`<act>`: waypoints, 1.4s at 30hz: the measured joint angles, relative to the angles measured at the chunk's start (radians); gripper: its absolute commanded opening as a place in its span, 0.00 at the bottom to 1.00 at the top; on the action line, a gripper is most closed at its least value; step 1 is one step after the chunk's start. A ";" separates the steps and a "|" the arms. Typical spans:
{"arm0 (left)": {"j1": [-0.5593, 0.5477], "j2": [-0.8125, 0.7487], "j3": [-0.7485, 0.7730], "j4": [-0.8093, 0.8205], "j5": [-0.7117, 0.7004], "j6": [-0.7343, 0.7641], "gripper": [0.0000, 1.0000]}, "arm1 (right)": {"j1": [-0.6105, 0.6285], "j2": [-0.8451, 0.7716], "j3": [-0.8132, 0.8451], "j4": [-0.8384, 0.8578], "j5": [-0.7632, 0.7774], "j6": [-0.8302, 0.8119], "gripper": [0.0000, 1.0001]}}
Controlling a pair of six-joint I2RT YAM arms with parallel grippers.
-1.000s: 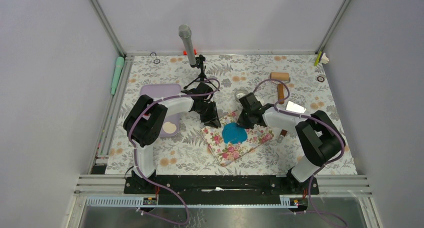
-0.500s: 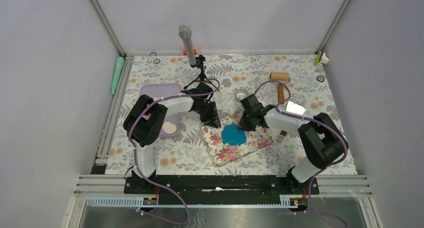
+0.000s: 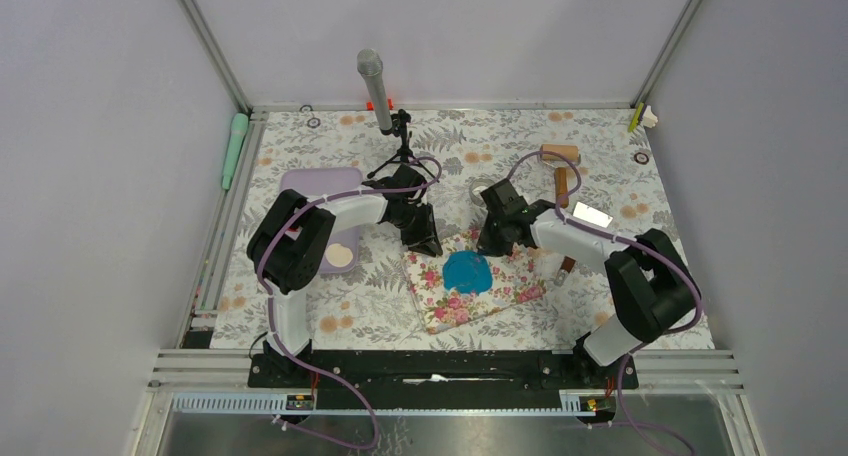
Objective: Roll out the dumpling wrappers from the dough
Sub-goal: Remove the dumpling mold from the work surface.
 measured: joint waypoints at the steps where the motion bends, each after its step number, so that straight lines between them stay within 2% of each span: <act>1: 0.000 0.000 0.000 0.000 0.002 0.002 0.25 | 0.000 0.008 0.008 0.001 -0.005 -0.002 0.00; 12: -0.001 0.002 0.000 0.000 0.012 0.011 0.25 | 0.001 0.107 0.026 0.033 -0.079 -0.002 0.00; 29: -0.002 0.002 0.000 0.000 0.013 0.015 0.25 | 0.002 0.111 0.032 0.027 -0.013 -0.002 0.00; 42: -0.003 0.004 0.000 0.000 0.016 0.015 0.25 | 0.002 0.092 -0.042 0.151 -0.094 0.050 0.00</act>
